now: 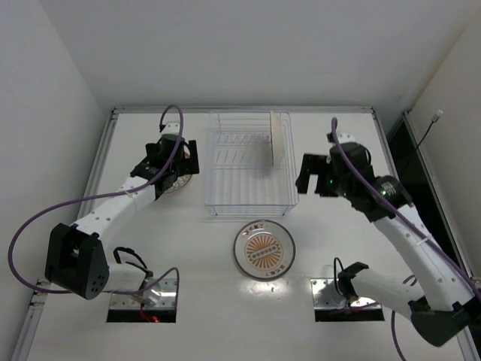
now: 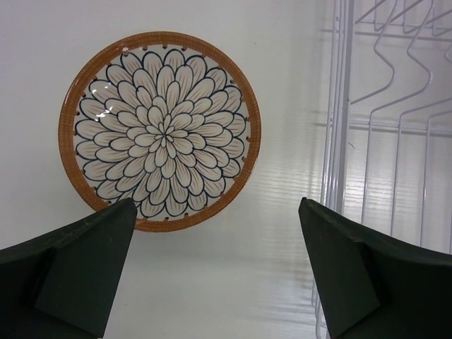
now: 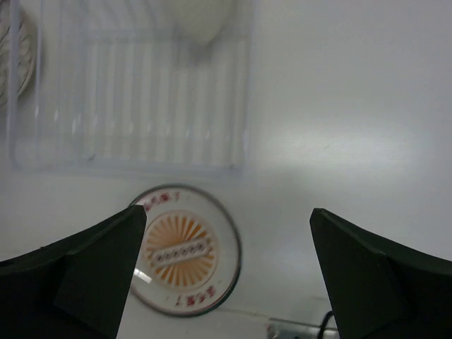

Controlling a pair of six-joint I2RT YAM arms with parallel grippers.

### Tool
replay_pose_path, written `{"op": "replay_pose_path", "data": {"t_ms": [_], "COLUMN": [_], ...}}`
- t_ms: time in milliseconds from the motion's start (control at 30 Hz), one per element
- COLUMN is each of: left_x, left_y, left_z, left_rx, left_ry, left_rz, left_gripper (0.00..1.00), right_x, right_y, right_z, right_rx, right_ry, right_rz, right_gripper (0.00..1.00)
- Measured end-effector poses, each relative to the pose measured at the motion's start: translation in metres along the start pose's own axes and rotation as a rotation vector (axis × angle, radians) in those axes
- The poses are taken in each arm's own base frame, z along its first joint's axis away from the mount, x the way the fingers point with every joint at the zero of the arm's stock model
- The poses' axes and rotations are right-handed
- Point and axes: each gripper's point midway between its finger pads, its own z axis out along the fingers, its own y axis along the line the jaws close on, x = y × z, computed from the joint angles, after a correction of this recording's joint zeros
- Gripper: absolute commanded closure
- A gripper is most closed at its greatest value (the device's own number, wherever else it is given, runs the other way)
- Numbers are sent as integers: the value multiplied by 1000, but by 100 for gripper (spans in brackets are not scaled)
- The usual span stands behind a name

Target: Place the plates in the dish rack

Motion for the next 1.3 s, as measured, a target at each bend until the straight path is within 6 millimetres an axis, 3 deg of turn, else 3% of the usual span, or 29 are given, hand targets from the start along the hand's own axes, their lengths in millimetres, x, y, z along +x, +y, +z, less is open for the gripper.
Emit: {"op": "replay_pose_path", "data": {"t_ms": [167, 267, 300, 367, 467, 567, 767, 1267, 1300], "left_x": [-3, -4, -4, -5, -6, -6, -6, -6, -6], "left_y": [1, 2, 2, 2, 3, 3, 4, 5, 5], "left_z": [0, -1, -1, -1, -1, -1, -1, -1, -1], "left_rx": [-7, -13, -14, -16, -21, -23, -24, -29, -30], "left_ry": [-7, -11, -10, -13, -17, -17, -17, -16, -16], "left_rz": [-2, -3, -3, -3, -4, -4, -4, -3, -3], "left_gripper": [0, 0, 0, 0, 0, 0, 0, 0, 0], "right_x": [146, 243, 259, 265, 260, 273, 302, 316, 316], "right_y": [23, 15, 11, 14, 23, 28, 24, 21, 22], "right_z": [16, 8, 4, -3, -6, -1, 8, 32, 34], "right_rx": [-237, -257, -260, -298, -347, -339, -226, -158, -163], "right_ry": [318, 535, 546, 531, 514, 583, 756, 879, 887], "right_rz": [178, 345, 375, 464, 547, 590, 603, 573, 567], "right_gripper": [8, 10, 10, 10, 10, 10, 11, 19, 24]}}
